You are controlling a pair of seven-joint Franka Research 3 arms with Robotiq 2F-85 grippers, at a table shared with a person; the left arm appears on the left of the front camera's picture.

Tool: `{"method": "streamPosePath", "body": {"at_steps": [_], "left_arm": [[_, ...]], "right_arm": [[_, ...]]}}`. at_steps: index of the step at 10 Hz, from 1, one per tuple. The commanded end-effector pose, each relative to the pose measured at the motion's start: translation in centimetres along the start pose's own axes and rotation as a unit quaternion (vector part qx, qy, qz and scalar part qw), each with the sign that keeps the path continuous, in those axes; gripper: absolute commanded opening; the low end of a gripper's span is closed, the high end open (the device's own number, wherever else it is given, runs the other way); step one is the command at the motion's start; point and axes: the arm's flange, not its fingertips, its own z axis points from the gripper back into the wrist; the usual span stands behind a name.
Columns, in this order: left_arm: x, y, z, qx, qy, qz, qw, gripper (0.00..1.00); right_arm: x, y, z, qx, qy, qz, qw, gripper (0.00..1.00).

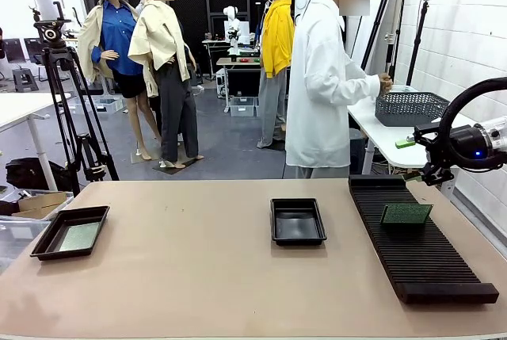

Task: Inspect and transfer BCBs to ESD trays.
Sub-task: Pick up the Blank PCB from the PCB Rack and place it in the right ESD tray.

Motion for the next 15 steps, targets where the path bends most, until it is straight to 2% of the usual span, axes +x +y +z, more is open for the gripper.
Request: {"method": "streamPosePath", "body": {"at_steps": [1,12,13,15], "left_arm": [[0.0,-1.1,-0.5,-0.006,-0.007,0.0,1.0,1.0],[0.1,-0.5,-0.2,0.001,0.002,-0.005,1.0,1.0],[0.1,-0.5,-0.2,0.001,0.002,-0.005,1.0,1.0],[0.1,-0.5,-0.2,0.001,0.002,-0.005,1.0,1.0]], "right_arm": [[0.0,0.1,-0.1,-0.002,0.002,0.002,1.0,1.0],[0.0,0.0,0.0,0.0,0.0,0.0,1.0,1.0],[1.2,0.9,-0.3,-0.033,-0.002,0.018,0.999,1.0],[3.3,3.1,-0.5,-0.102,0.021,0.142,0.984,1.0]]}}
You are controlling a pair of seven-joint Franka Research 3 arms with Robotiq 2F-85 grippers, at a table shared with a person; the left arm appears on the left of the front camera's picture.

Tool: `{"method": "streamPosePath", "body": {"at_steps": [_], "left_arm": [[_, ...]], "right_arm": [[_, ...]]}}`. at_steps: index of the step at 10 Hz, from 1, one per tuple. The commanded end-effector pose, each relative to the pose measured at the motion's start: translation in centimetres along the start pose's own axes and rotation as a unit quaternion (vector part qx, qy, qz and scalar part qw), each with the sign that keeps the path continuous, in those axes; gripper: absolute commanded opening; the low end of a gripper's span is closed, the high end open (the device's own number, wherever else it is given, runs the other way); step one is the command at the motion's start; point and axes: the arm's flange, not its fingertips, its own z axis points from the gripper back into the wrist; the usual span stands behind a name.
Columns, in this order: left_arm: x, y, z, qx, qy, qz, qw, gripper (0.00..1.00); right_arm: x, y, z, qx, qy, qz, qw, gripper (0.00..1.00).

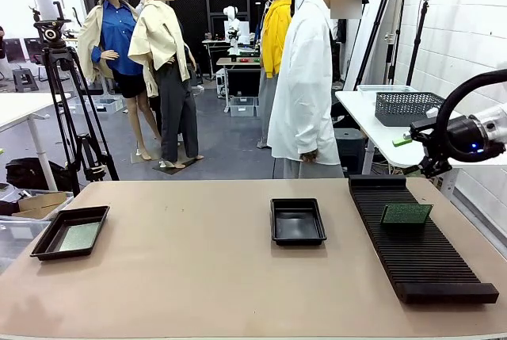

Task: Inspect and transfer BCBs to ESD trays.
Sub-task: Pick up the Blank PCB from the PCB Rack and place it in the right ESD tray.

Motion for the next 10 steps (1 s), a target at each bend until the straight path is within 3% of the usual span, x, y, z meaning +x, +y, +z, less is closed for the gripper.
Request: {"method": "streamPosePath", "body": {"at_steps": [1,3,7,10], "left_arm": [[0.0,-0.2,0.0,0.0,0.0,-0.002,1.0,1.0],[0.0,-0.2,0.0,0.0,0.0,-0.002,1.0,1.0],[0.0,-0.2,0.0,0.0,0.0,-0.002,1.0,1.0],[0.0,-0.2,0.0,0.0,0.0,-0.002,1.0,1.0]], "right_arm": [[3.0,1.0,-0.2,-0.067,0.01,0.102,0.992,1.0],[5.1,2.1,-0.6,-0.113,0.07,0.179,0.975,1.0],[4.9,4.0,-1.7,-0.245,0.151,0.362,0.887,1.0],[3.5,4.3,-2.8,-0.28,0.207,0.438,0.829,1.0]]}}
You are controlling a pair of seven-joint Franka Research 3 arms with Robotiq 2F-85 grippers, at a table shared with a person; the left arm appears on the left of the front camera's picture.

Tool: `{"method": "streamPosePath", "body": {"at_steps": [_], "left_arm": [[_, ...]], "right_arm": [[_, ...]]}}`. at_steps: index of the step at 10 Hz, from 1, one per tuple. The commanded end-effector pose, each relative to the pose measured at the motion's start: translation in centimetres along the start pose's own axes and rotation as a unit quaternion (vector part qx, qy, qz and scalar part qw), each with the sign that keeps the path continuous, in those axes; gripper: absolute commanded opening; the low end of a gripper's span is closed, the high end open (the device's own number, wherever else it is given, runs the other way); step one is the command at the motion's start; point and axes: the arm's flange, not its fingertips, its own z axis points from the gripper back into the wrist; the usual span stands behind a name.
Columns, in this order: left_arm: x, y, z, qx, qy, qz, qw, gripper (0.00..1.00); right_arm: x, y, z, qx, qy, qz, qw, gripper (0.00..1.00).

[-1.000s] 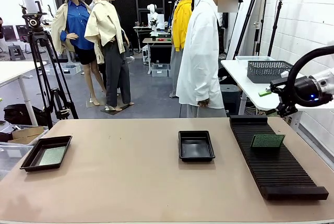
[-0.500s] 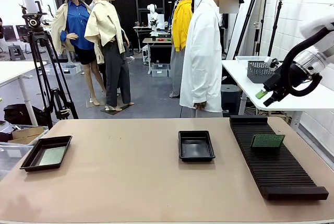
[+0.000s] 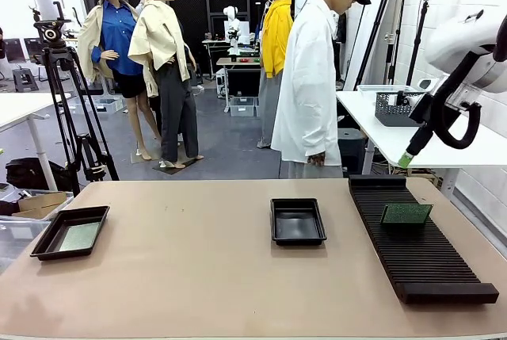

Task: Inspect and transfer BCBs to ESD trays.
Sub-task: Pick up the Blank PCB from the PCB Rack and place it in the right ESD tray.

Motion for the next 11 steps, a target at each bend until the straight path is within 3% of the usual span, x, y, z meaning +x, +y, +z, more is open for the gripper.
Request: {"method": "streamPosePath", "body": {"at_steps": [1,4,6,8,11], "left_arm": [[0.0,-0.2,0.0,0.0,0.0,-0.002,1.0,1.0],[0.0,-0.2,0.0,0.0,0.0,-0.002,1.0,1.0],[0.0,-0.2,0.0,0.0,0.0,-0.002,1.0,1.0],[0.0,-0.2,0.0,0.0,0.0,-0.002,1.0,1.0],[0.0,-0.2,0.0,0.0,0.0,-0.002,1.0,1.0]], "right_arm": [[-1.3,2.0,-1.5,-0.028,0.024,0.064,0.997,1.0],[-1.8,3.7,-2.6,-0.076,0.062,0.13,0.987,1.0],[-2.2,4.6,-3.6,-0.101,0.092,0.2,0.97,1.0],[-2.6,4.9,-4.3,-0.098,0.107,0.255,0.956,1.0],[-2.5,4.8,-4.8,-0.087,0.121,0.274,0.95,1.0]]}}
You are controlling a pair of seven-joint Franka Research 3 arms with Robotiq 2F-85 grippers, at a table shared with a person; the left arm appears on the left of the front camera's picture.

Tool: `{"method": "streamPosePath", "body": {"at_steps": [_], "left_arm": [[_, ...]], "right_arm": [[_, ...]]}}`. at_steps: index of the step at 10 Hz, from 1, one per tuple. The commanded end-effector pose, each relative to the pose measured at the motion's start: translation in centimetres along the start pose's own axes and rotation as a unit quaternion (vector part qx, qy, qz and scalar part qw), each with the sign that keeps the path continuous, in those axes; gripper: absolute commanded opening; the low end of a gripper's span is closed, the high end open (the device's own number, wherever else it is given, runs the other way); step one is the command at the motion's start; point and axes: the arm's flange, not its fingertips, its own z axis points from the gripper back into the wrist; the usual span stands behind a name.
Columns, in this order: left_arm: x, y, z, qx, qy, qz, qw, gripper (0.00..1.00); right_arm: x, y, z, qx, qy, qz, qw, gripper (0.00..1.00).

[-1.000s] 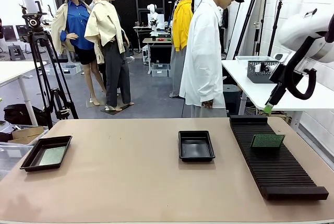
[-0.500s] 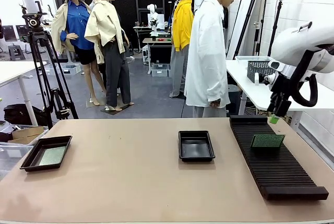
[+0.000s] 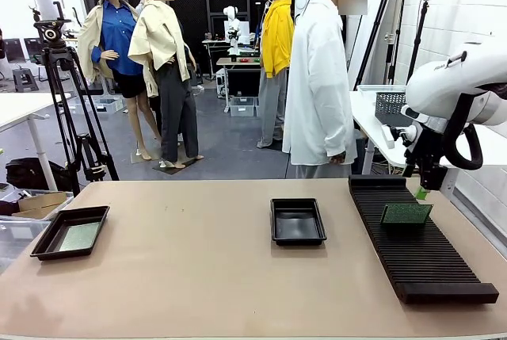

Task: Inspect and transfer BCBs to ESD trays.
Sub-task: Pick up the Blank PCB from the PCB Rack and place it in the right ESD tray.

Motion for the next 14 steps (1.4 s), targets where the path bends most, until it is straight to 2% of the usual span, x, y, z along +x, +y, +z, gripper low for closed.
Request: {"method": "streamPosePath", "body": {"at_steps": [1,3,6,14], "left_arm": [[0.0,-0.2,0.0,0.0,0.0,-0.002,1.0,1.0],[0.0,-0.2,0.0,0.0,0.0,-0.002,1.0,1.0],[0.0,-0.2,0.0,0.0,0.0,-0.002,1.0,1.0],[0.0,-0.2,0.0,0.0,0.0,-0.002,1.0,1.0]], "right_arm": [[0.0,0.3,-0.1,-0.004,0.011,0.015,1.0,1.0],[0.1,-0.3,-1.3,-0.003,0.028,0.0,1.0,1.0],[0.8,-1.3,-3.0,0.016,0.04,0.013,0.999,1.0],[0.7,-2.7,-6.8,0.033,0.045,0.0,0.998,1.0]]}}
